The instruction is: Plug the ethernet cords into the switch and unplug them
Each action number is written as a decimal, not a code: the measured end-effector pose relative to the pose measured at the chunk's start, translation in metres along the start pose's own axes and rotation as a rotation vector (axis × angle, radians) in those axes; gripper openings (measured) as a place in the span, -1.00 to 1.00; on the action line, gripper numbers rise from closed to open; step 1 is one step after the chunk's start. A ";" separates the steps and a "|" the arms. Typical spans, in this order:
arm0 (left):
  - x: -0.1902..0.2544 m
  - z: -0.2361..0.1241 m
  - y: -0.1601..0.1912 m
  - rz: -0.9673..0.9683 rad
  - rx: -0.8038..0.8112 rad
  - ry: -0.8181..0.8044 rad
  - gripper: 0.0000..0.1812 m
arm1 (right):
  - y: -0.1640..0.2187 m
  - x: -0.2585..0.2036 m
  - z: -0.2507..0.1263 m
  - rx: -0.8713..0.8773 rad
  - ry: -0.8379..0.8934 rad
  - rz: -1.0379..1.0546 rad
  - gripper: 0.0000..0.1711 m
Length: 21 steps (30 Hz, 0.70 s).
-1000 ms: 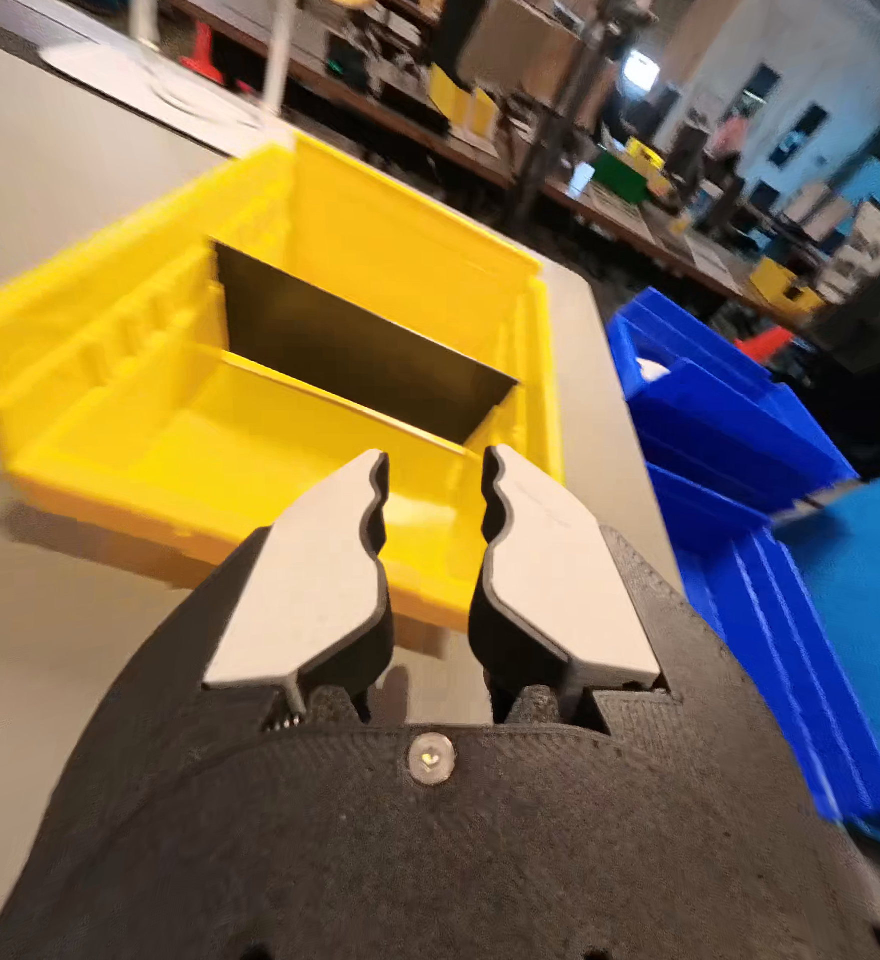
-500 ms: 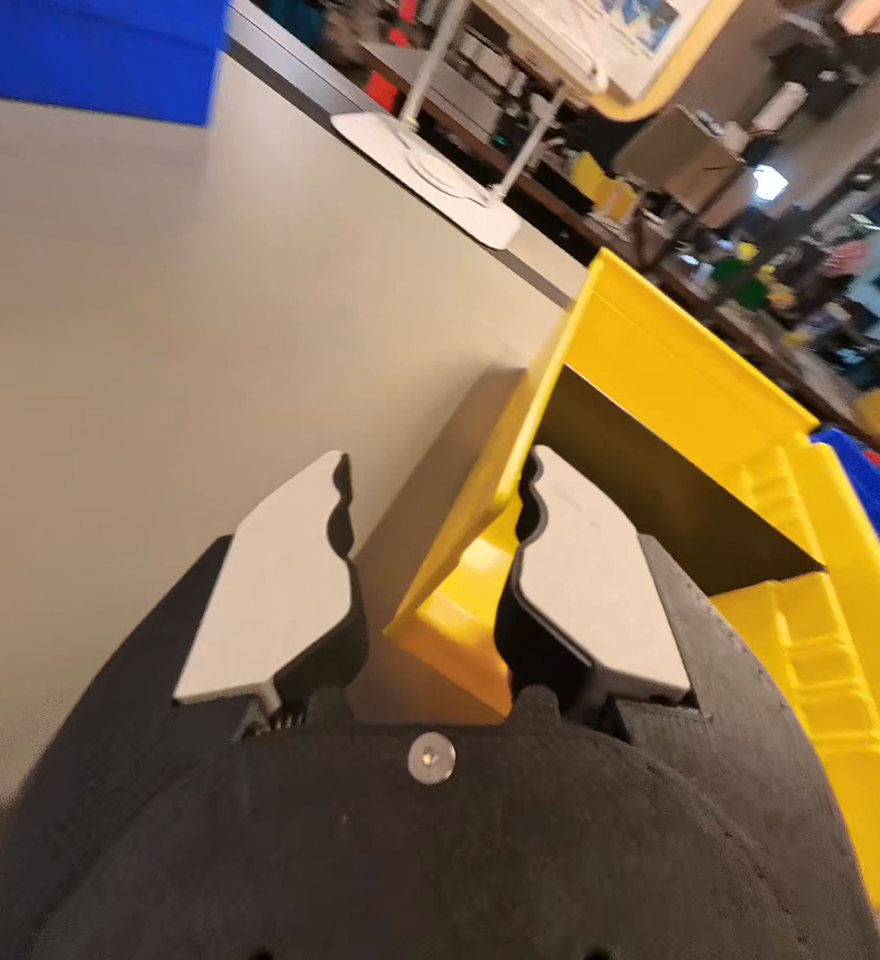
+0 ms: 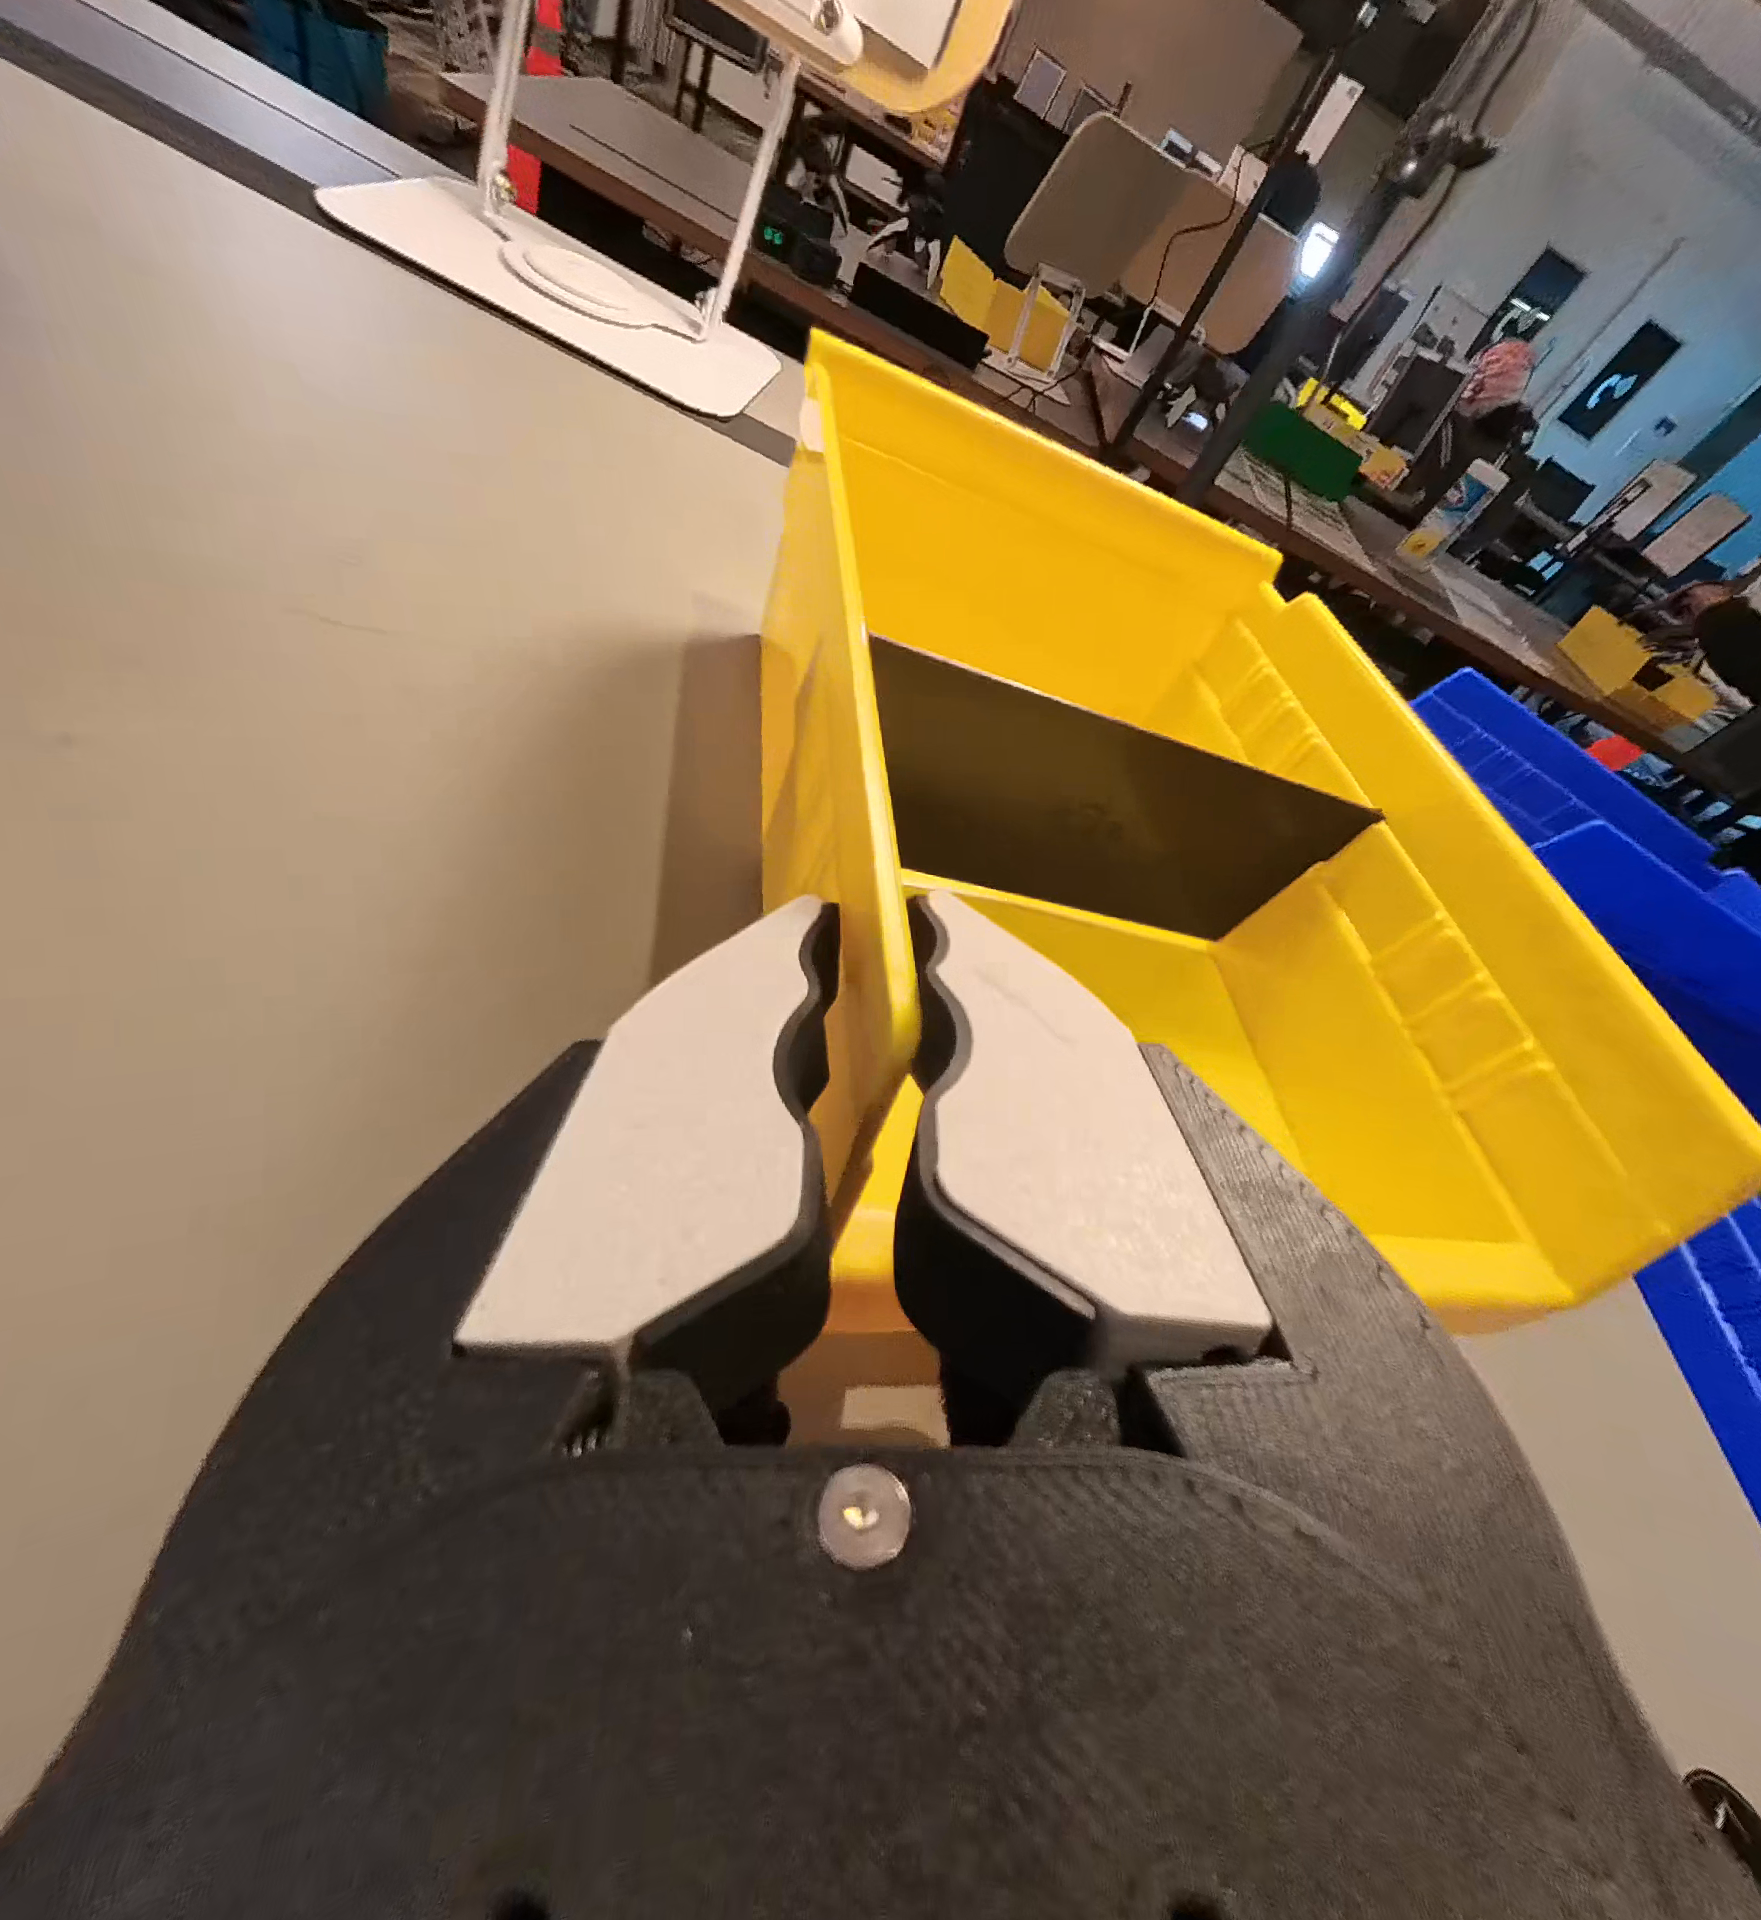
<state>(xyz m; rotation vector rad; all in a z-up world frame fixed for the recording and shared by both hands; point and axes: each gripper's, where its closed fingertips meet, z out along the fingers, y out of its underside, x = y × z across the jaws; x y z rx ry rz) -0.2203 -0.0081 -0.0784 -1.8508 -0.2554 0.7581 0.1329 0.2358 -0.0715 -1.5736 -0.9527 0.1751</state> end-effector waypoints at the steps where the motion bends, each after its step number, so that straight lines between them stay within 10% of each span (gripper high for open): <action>1: 0.000 0.000 0.000 -0.001 0.000 0.001 -0.88 | 0.001 0.003 -0.001 -0.002 -0.004 0.006 -0.87; 21: -0.033 -0.001 0.013 -0.069 -0.037 -0.059 -0.86 | 0.027 0.057 -0.001 -0.058 0.116 0.050 -0.93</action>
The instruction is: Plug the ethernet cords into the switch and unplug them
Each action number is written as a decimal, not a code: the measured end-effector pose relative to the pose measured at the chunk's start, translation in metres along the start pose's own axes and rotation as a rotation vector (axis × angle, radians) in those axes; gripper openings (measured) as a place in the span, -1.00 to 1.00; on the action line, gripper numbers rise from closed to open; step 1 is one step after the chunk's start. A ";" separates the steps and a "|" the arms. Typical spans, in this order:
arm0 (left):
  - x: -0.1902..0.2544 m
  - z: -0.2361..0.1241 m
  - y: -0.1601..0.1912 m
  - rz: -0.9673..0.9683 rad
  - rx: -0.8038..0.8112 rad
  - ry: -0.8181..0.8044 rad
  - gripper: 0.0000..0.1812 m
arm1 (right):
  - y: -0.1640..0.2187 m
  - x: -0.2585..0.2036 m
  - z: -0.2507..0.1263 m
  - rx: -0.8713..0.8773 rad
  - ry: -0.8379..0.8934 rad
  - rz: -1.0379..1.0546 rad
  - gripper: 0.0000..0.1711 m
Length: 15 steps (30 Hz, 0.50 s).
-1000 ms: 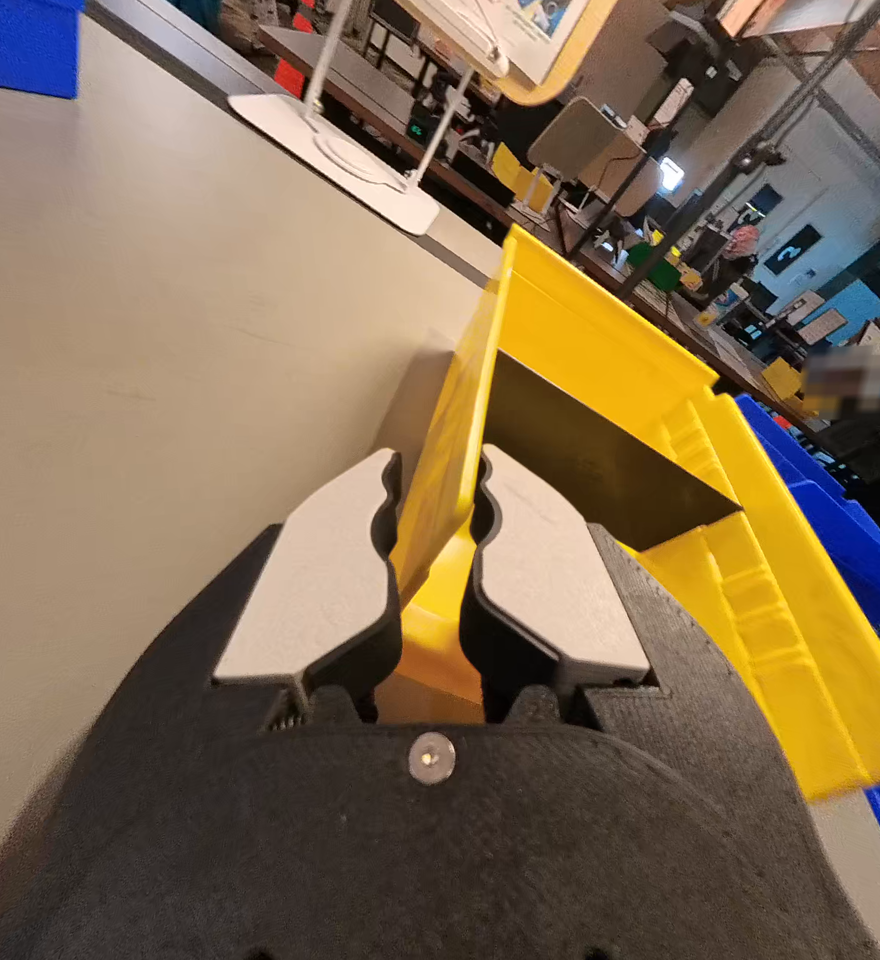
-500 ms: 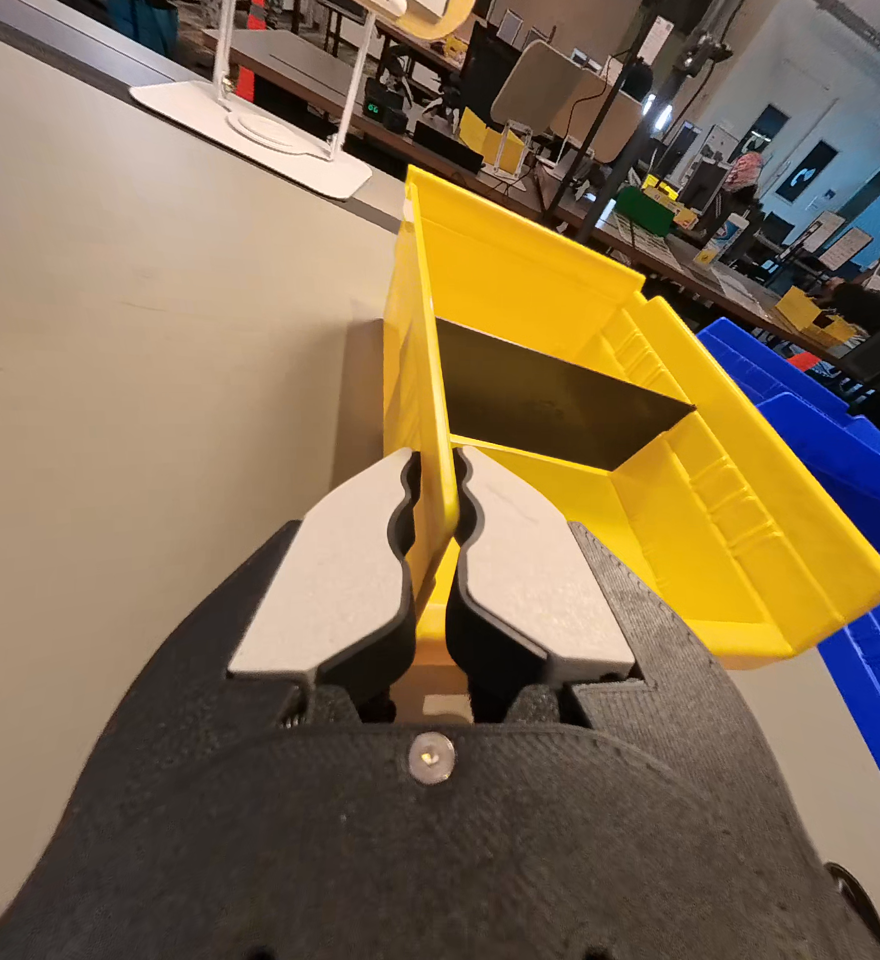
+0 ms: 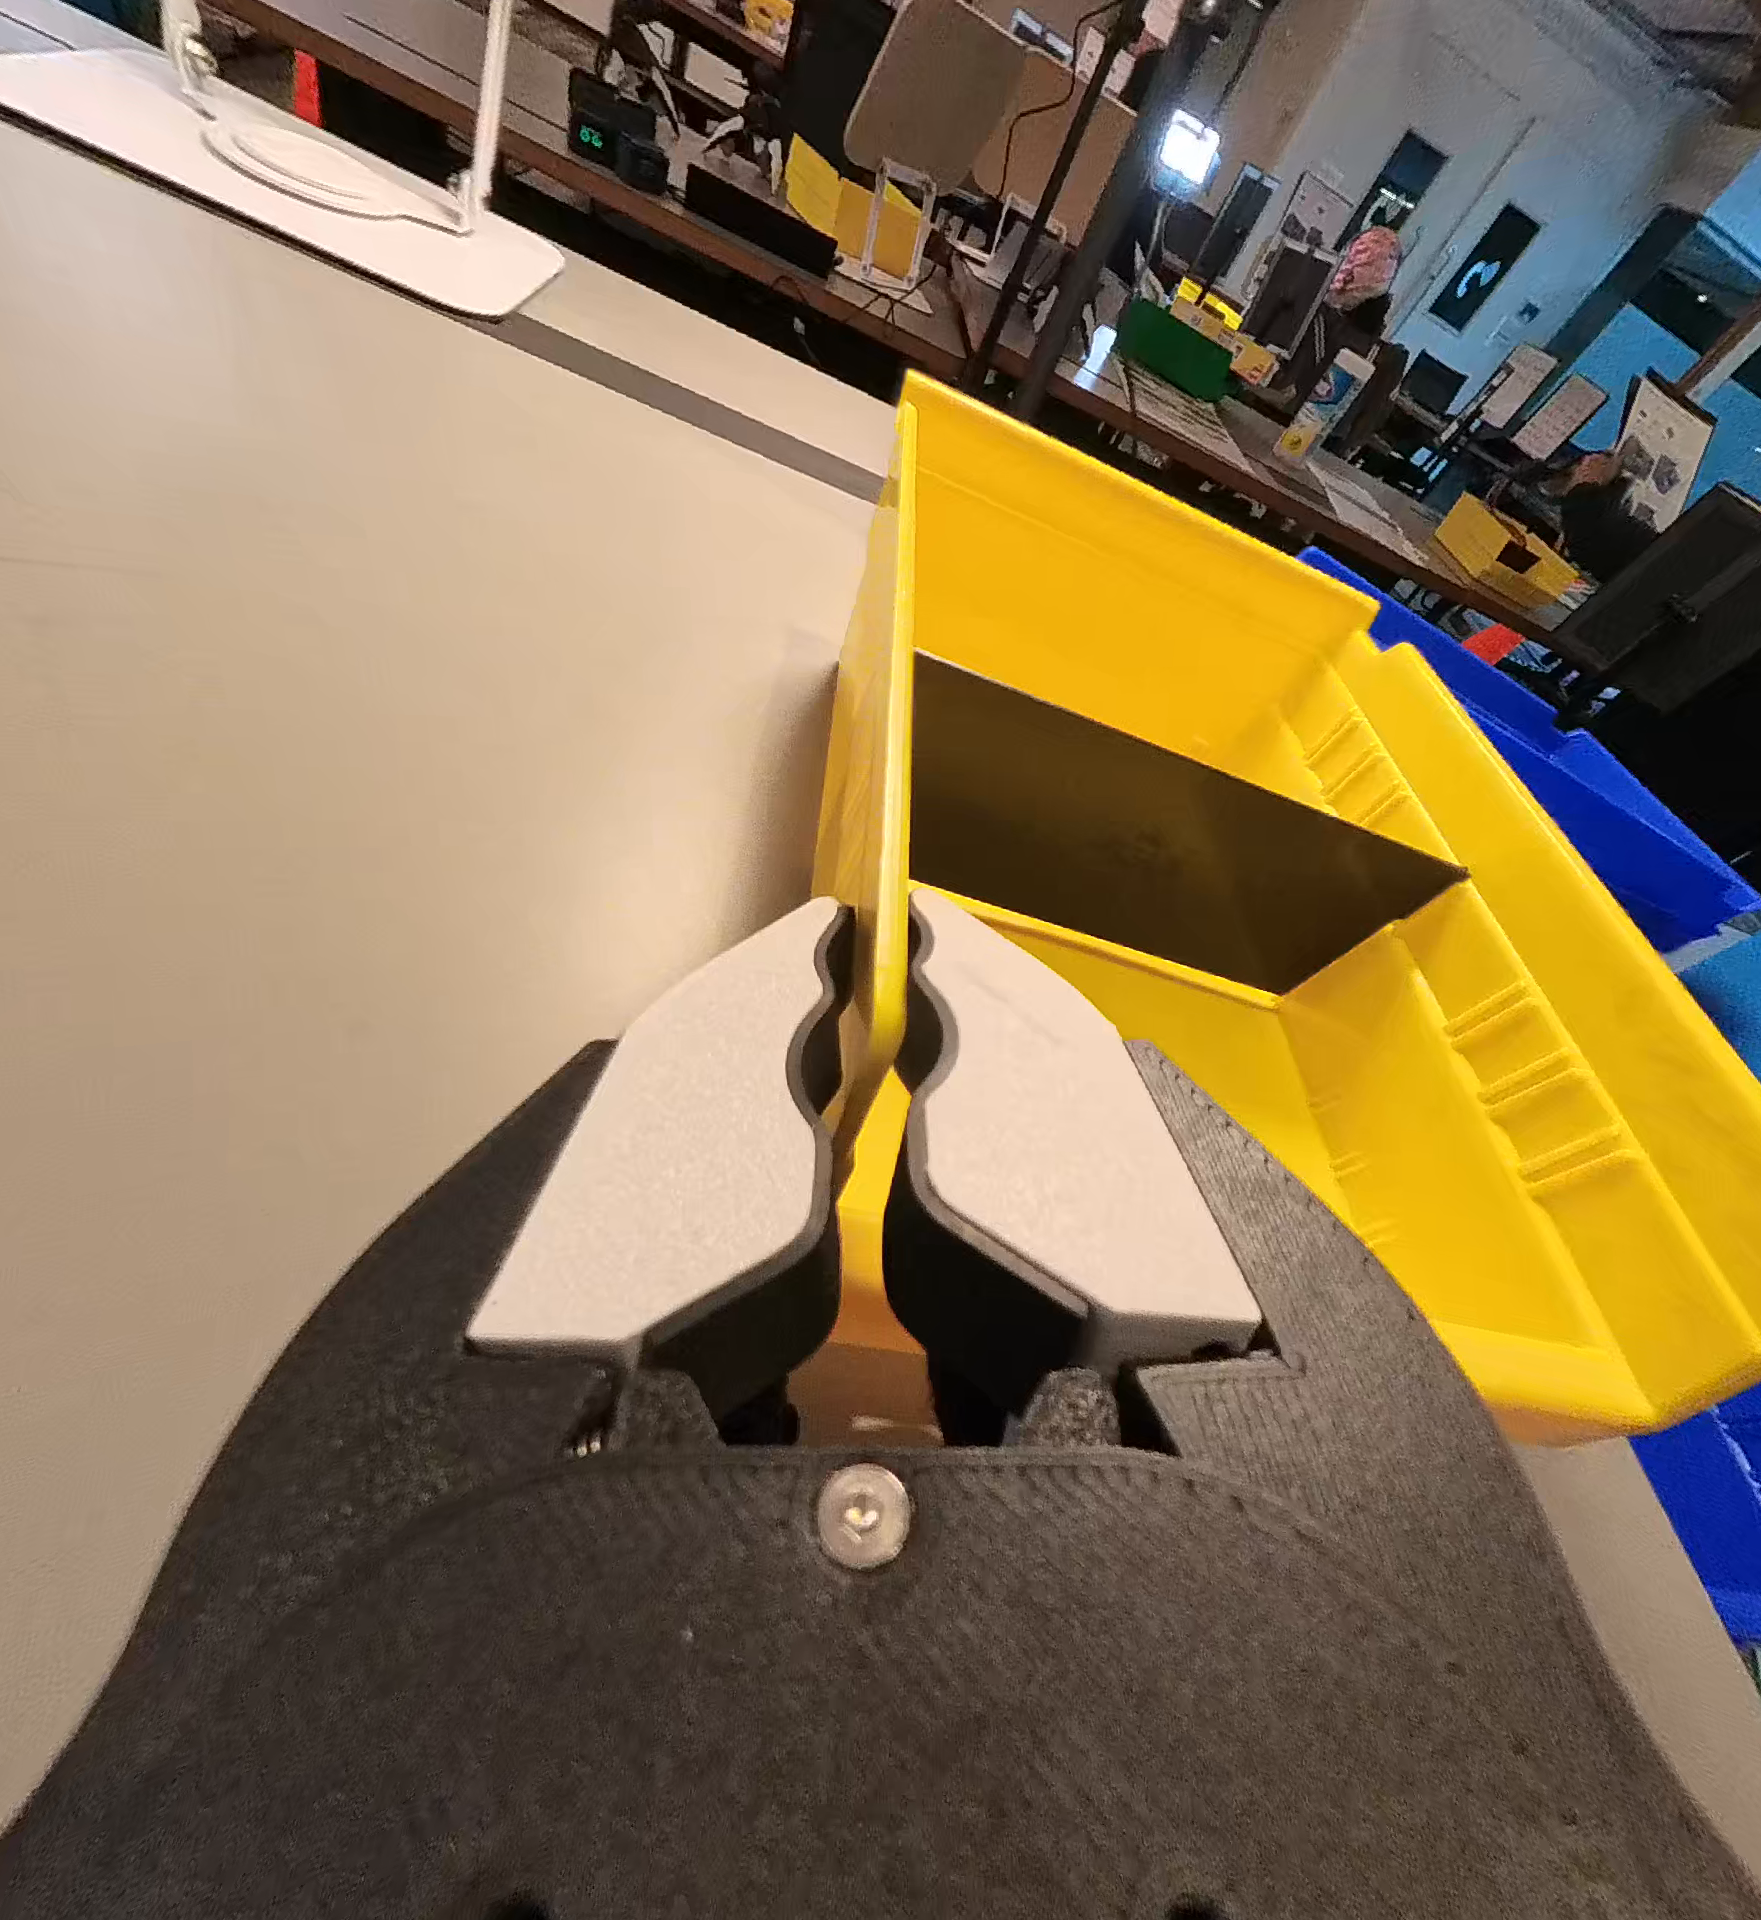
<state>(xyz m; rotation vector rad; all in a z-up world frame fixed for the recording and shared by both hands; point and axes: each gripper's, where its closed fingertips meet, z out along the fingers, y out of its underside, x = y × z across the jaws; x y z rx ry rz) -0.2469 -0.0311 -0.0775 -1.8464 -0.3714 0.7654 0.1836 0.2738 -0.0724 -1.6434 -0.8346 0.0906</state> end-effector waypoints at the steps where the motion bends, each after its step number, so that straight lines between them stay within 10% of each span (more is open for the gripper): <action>1: -0.003 0.000 0.001 -0.005 -0.002 -0.004 -0.86 | 0.001 0.002 0.000 -0.002 0.003 0.002 -0.93; 15: -0.034 -0.003 0.011 -0.043 -0.023 -0.074 -0.90 | 0.011 0.029 0.003 -0.017 0.060 0.028 -0.93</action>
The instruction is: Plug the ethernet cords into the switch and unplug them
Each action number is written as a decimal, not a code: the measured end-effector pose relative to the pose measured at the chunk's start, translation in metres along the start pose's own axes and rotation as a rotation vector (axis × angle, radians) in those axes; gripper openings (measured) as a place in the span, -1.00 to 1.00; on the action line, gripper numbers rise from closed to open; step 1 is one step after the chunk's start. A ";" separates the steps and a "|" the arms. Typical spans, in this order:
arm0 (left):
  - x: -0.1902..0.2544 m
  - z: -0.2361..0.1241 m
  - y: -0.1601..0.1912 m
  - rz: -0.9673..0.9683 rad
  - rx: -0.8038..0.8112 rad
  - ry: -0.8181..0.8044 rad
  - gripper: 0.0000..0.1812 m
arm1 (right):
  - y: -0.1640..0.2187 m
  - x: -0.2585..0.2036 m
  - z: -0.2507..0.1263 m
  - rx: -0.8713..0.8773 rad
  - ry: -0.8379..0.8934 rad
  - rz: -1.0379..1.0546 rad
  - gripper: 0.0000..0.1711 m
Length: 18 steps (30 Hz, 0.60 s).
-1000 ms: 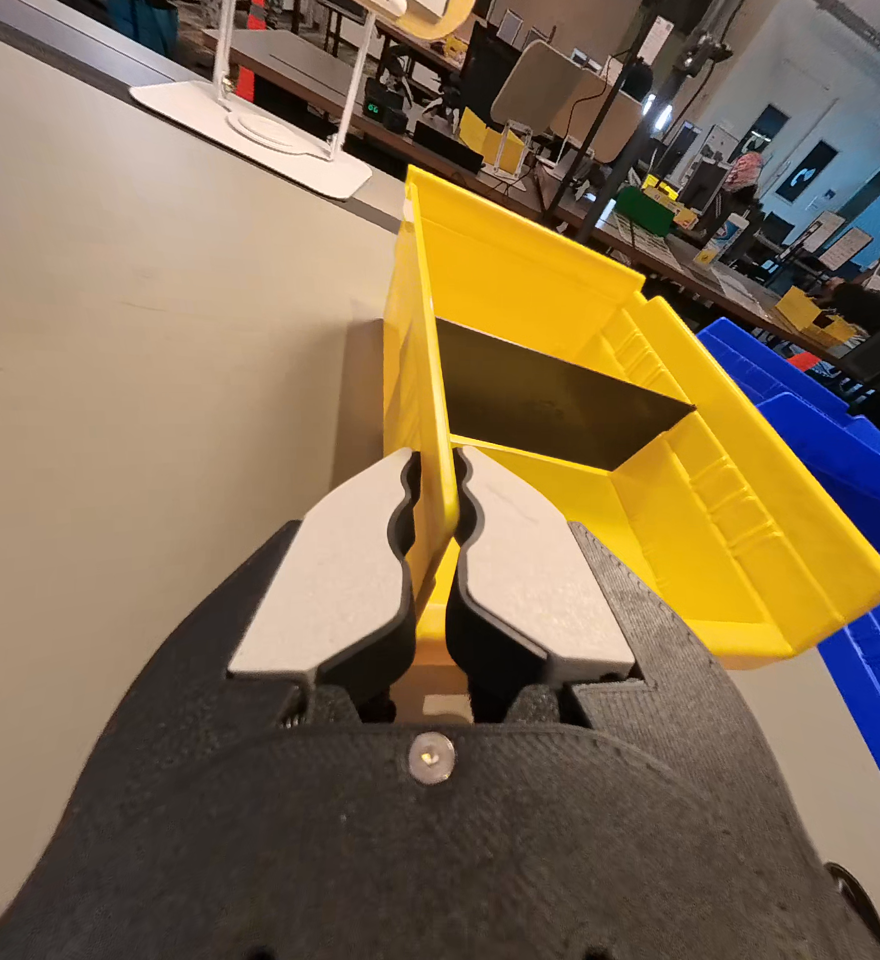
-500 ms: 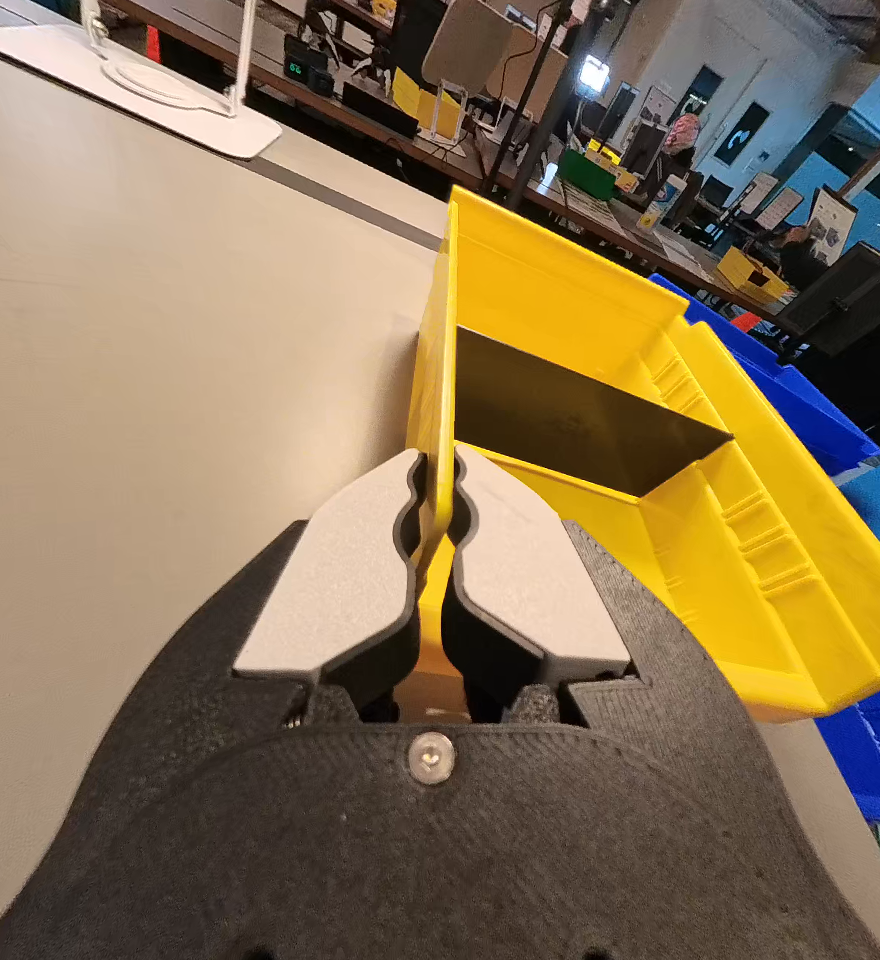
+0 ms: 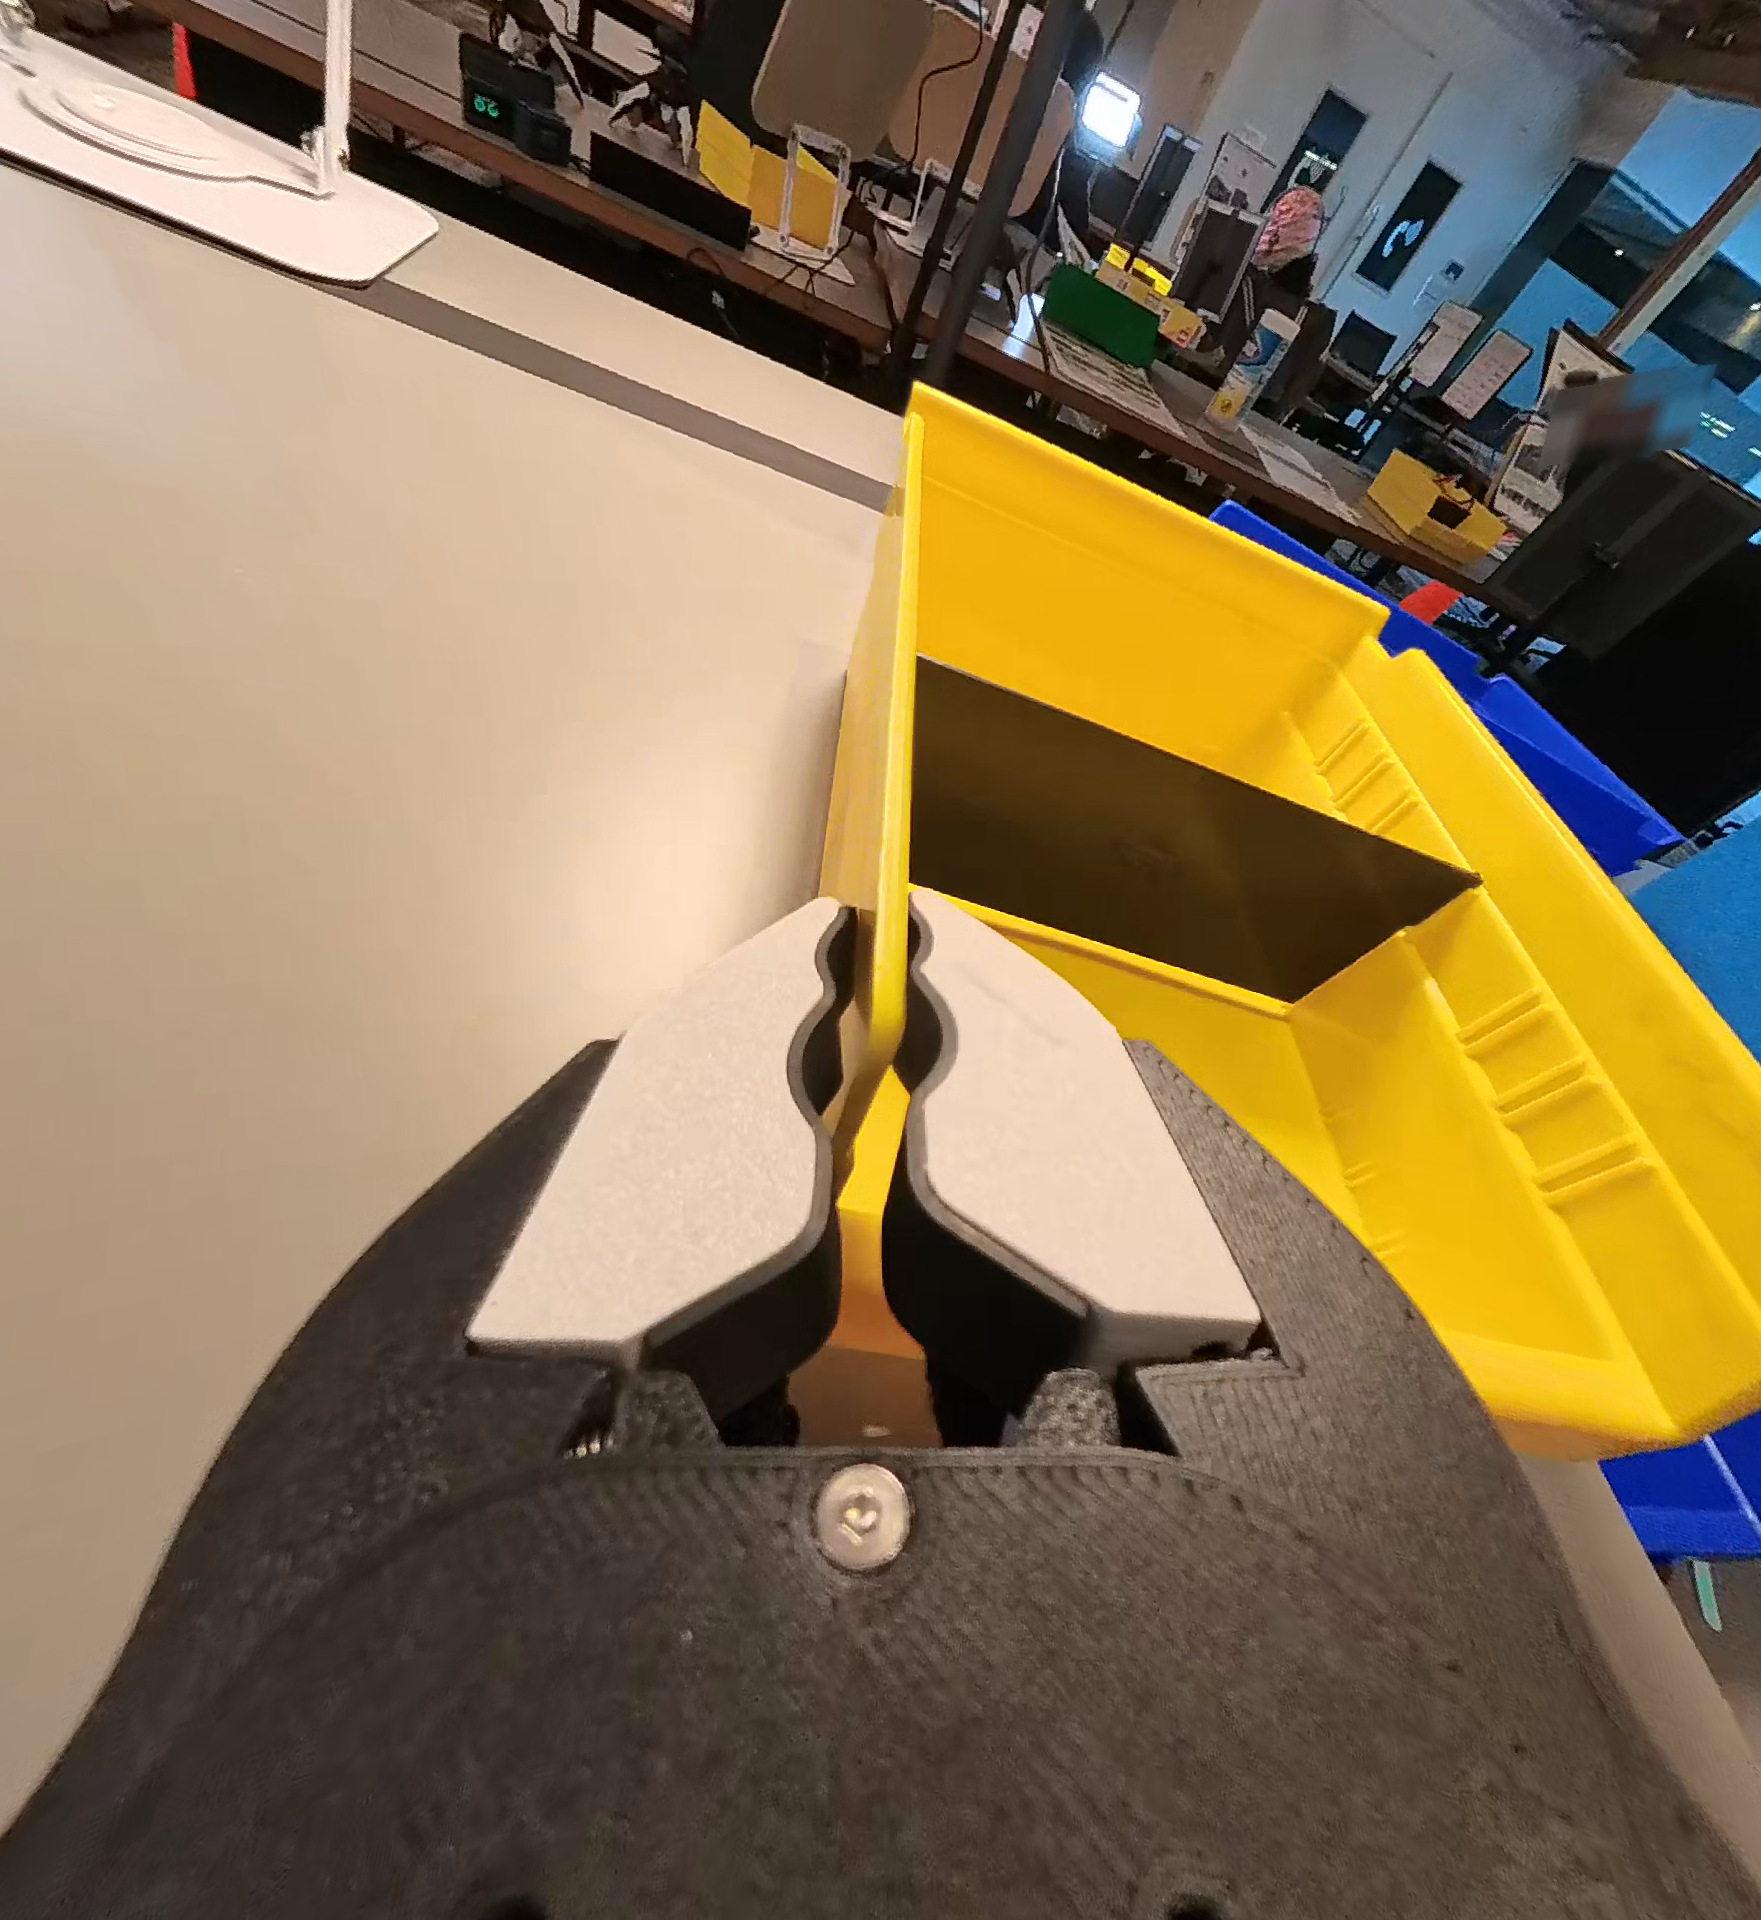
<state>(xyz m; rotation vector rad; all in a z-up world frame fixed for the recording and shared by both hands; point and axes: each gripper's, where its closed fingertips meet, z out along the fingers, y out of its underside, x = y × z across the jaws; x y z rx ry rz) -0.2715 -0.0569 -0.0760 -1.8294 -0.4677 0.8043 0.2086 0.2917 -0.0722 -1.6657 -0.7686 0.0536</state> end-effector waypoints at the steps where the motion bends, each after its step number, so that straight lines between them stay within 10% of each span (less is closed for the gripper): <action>1: -0.001 0.000 0.001 0.002 -0.002 0.001 -0.91 | 0.000 0.001 0.000 0.001 0.000 0.000 -0.93; 18: -0.030 0.007 0.010 -0.008 -0.024 -0.050 -0.91 | 0.009 0.028 0.006 0.021 0.021 0.010 -0.93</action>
